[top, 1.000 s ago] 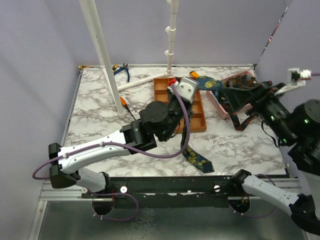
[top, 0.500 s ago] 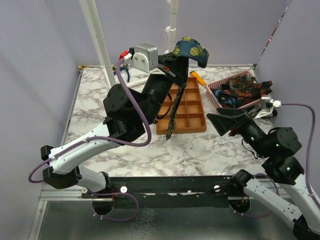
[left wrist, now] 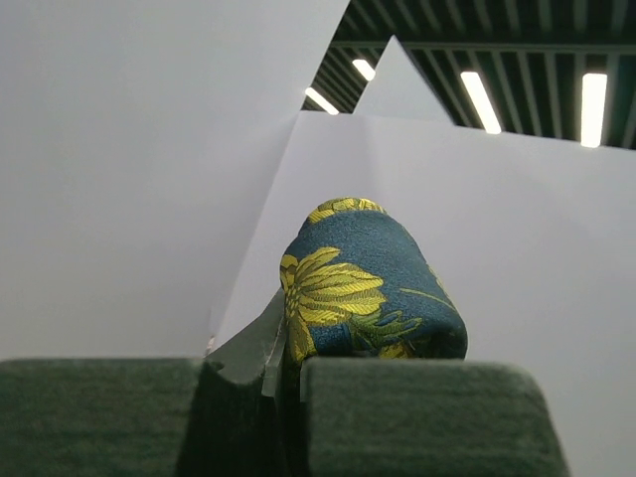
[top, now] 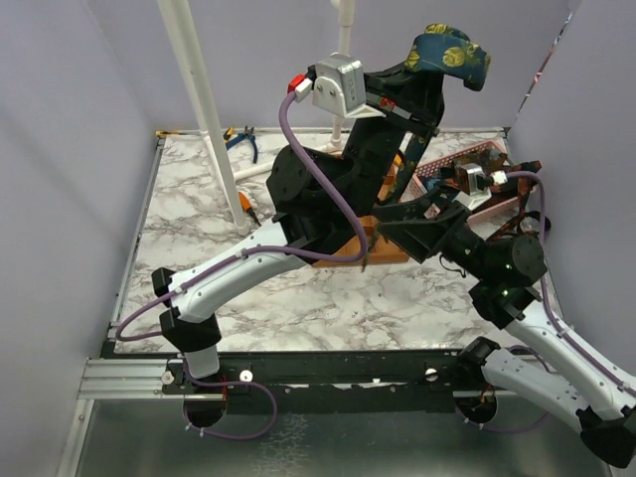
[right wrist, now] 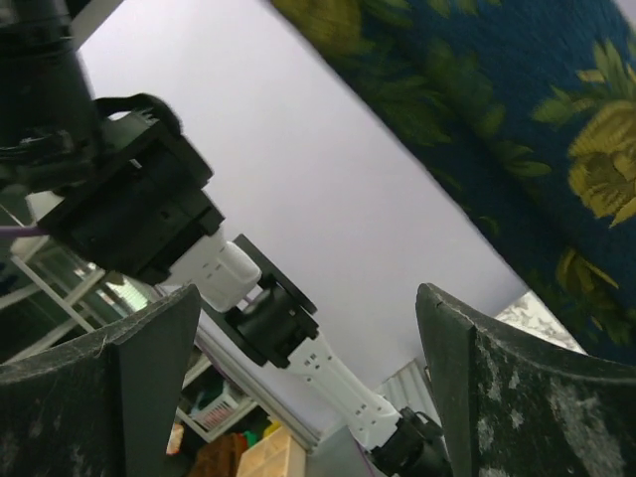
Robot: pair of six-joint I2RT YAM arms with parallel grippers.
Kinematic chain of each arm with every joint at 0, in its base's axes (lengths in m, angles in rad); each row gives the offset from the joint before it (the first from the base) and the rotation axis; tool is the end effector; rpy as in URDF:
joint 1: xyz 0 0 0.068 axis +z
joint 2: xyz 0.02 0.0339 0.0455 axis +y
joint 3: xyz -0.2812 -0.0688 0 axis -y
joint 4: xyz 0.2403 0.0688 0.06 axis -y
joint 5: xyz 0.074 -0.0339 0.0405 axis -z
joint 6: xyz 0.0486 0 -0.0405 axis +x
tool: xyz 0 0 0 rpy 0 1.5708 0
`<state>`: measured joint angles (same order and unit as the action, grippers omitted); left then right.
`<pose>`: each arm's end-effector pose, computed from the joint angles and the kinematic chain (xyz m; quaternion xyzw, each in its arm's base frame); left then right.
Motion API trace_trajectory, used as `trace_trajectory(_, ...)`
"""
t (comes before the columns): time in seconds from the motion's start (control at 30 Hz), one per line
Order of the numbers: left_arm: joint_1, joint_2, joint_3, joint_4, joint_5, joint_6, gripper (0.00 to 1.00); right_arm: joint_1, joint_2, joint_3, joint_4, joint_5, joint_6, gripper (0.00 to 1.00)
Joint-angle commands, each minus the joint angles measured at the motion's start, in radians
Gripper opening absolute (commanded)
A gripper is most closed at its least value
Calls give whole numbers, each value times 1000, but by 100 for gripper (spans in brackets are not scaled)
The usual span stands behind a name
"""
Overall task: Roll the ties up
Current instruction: Flatten out the tie at the center of the board.
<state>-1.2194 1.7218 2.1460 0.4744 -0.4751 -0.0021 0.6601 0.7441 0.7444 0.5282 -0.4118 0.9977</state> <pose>0.1343 -0.3018 0.6368 0.0010 0.3900 -0.4626 0.7962 0.1111 0.1109 0.4238 -0.0929 0.5102 0.6946 0.4986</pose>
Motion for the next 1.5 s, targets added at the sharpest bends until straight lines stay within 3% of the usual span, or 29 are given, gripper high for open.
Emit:
trace_trajectory(0.0,-4,70,148,37,91,-89,0,4,65,16,109,63,150,93)
trace_trajectory(0.2,-8,104,220,36,114,-126,0,4,133,80,65,201,215,91)
trace_trajectory(0.37,-14,53,144,35,94,-113,0,3,28,-15,-20,460,208,94)
trace_trajectory(0.5,-15,24,112,36,-12,-48,0,1,-51,-56,-98,536,169,97)
trace_trajectory(0.8,-15,116,214,70,-200,50,0,1,-109,-96,-114,558,183,100)
trace_trajectory(1.03,-15,233,331,110,-233,34,0,1,-130,-103,-63,575,223,100)
trace_trajectory(1.27,-4,271,353,223,-229,57,0,1,-138,-94,-40,534,301,100)
trace_trajectory(1.47,35,287,356,244,-215,-54,0,1,-116,-76,-23,500,396,100)
